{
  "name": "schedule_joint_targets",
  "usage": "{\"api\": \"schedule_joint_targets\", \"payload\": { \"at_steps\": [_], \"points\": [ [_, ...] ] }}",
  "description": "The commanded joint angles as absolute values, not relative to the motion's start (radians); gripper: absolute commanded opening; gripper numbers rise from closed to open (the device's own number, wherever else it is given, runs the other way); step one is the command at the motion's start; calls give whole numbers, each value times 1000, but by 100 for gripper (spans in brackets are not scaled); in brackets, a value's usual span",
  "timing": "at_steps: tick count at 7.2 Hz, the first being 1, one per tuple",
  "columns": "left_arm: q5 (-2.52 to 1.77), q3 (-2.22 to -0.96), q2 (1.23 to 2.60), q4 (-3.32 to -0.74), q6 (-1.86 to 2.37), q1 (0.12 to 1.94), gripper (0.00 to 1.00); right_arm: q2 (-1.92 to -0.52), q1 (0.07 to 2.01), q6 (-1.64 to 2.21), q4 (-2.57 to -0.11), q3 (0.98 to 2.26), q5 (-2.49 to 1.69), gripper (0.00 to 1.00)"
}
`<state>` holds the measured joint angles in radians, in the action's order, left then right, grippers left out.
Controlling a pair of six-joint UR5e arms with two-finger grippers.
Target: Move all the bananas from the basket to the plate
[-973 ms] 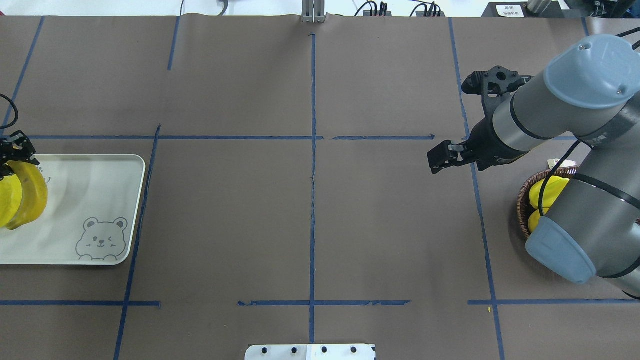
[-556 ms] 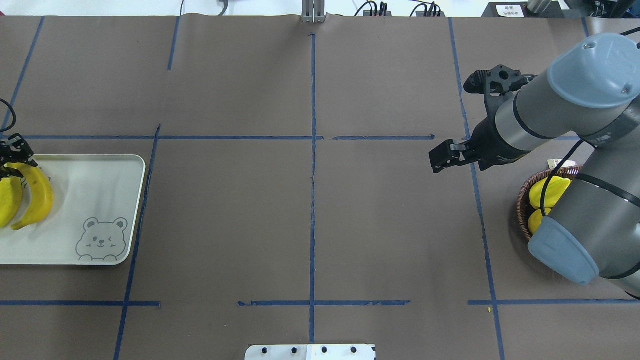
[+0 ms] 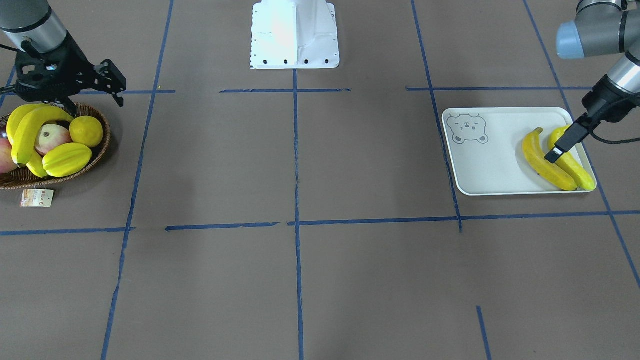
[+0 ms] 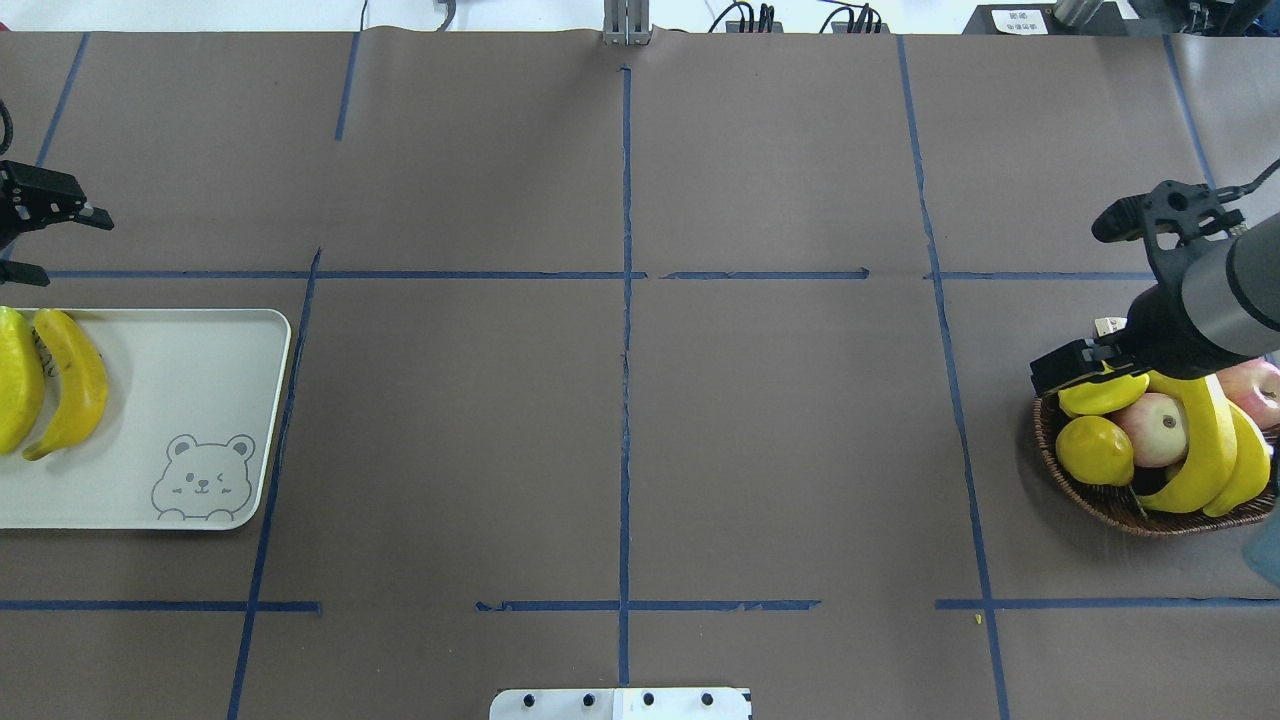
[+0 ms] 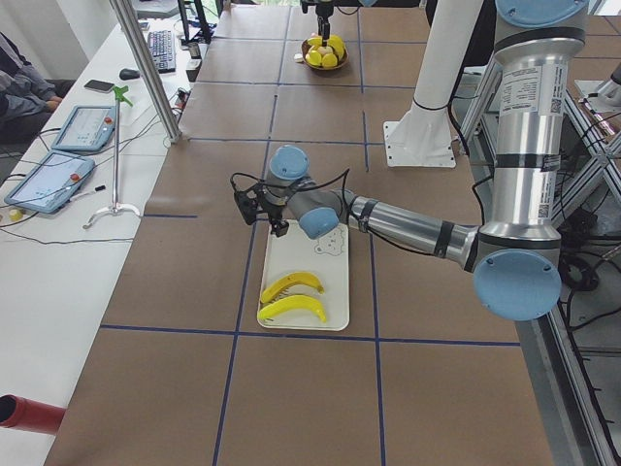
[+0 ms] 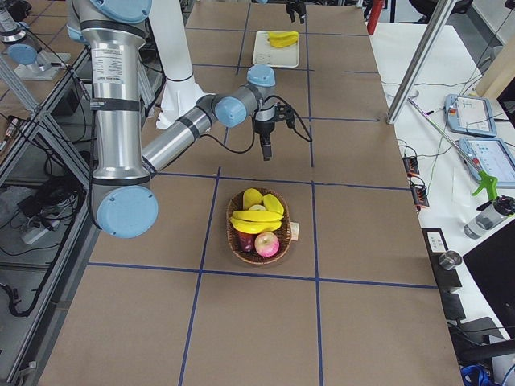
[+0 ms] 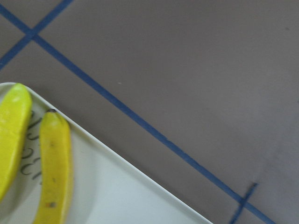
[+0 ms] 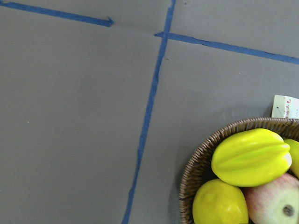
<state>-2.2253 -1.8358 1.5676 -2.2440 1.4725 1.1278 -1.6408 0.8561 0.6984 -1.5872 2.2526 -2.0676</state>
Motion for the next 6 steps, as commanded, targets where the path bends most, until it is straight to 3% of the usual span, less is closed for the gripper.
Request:
{"api": "schedule_joint_targets", "payload": {
  "at_steps": [1,4,6],
  "points": [
    [-2223,-1882,1598,-2247,1482,1076,100,-1863,862,709,-1335,2258,-2062,97],
    [-2221,-1885,1603,-2247,1485,1045,100,-1966,867,891,-1012,2145,-1986,84],
    [-2221,-1887,1606,-2247,1492,1040,100,-1979,864,893,-976,2059,-1982,81]
  ]
}}
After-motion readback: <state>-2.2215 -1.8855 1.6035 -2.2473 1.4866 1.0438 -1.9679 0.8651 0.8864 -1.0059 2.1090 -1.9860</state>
